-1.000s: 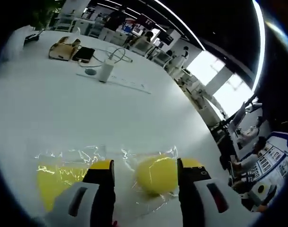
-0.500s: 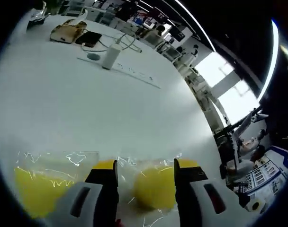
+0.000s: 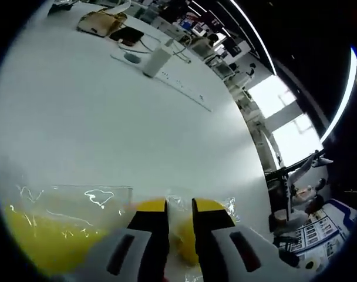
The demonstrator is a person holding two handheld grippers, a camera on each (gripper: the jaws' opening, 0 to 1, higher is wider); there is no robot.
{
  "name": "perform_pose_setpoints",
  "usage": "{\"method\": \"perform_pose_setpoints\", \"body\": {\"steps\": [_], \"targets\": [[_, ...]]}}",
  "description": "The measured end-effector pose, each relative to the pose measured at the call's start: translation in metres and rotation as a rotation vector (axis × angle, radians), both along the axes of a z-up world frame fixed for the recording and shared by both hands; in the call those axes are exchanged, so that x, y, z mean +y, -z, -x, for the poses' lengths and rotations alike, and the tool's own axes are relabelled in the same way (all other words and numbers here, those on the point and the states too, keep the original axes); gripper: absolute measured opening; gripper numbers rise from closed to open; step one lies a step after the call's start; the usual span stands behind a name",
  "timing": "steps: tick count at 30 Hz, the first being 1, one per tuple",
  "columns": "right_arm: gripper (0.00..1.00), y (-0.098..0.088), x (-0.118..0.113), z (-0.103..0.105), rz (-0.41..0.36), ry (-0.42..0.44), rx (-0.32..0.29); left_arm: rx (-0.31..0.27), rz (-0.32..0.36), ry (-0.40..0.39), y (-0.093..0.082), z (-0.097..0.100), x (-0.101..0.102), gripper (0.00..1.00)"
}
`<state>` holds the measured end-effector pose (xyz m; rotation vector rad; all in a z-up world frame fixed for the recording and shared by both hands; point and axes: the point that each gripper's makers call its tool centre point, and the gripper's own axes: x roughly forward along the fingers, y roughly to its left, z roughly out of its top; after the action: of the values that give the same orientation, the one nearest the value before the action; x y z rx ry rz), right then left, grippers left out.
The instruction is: Compare the silicone blocks by pressing each to a similar depth, holding the contact briefly, and releasing to observe deformation and rebound differences across the visible hardness samples.
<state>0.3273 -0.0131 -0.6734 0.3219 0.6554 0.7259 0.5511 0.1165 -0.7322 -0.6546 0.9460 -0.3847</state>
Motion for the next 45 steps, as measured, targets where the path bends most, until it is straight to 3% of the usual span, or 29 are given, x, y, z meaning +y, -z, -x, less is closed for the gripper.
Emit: {"method": "perform_pose_setpoints", "body": {"steps": [7,16,18,21,26,29,32,36,38,45], "targets": [[0.57,0.001,0.000,0.000,-0.002,0.002,0.004,0.014,0.050,-0.004,-0.001,-0.002,-0.005,0.00],[0.56,0.000,-0.003,0.000,-0.004,0.009,0.005,-0.109,-0.027,0.096,-0.011,-0.002,-0.013,0.00],[0.56,-0.001,-0.003,0.000,-0.004,0.009,0.003,-0.173,-0.030,0.125,-0.022,-0.003,-0.018,0.00],[0.55,-0.002,-0.002,0.000,-0.006,0.007,0.001,-0.216,-0.031,0.155,-0.041,0.000,-0.026,0.00],[0.55,-0.006,0.000,-0.001,-0.010,0.004,-0.010,-0.348,-0.107,0.257,-0.067,0.006,-0.036,0.00],[0.55,-0.009,0.002,-0.001,-0.012,-0.002,-0.017,-0.462,-0.134,0.333,-0.093,0.015,-0.050,0.00],[0.55,-0.013,0.004,-0.002,-0.017,-0.008,-0.028,-0.607,-0.206,0.442,-0.116,0.026,-0.063,0.00],[0.57,-0.019,0.005,-0.001,-0.022,-0.015,-0.042,-0.758,-0.309,0.594,-0.134,0.046,-0.078,0.00],[0.58,-0.021,0.004,-0.001,-0.024,-0.013,-0.052,-0.784,-0.347,0.652,-0.133,0.054,-0.082,0.00],[0.58,-0.033,0.001,0.004,-0.013,-0.015,-0.080,-0.759,-0.297,0.678,-0.139,0.069,-0.090,0.00]]}}
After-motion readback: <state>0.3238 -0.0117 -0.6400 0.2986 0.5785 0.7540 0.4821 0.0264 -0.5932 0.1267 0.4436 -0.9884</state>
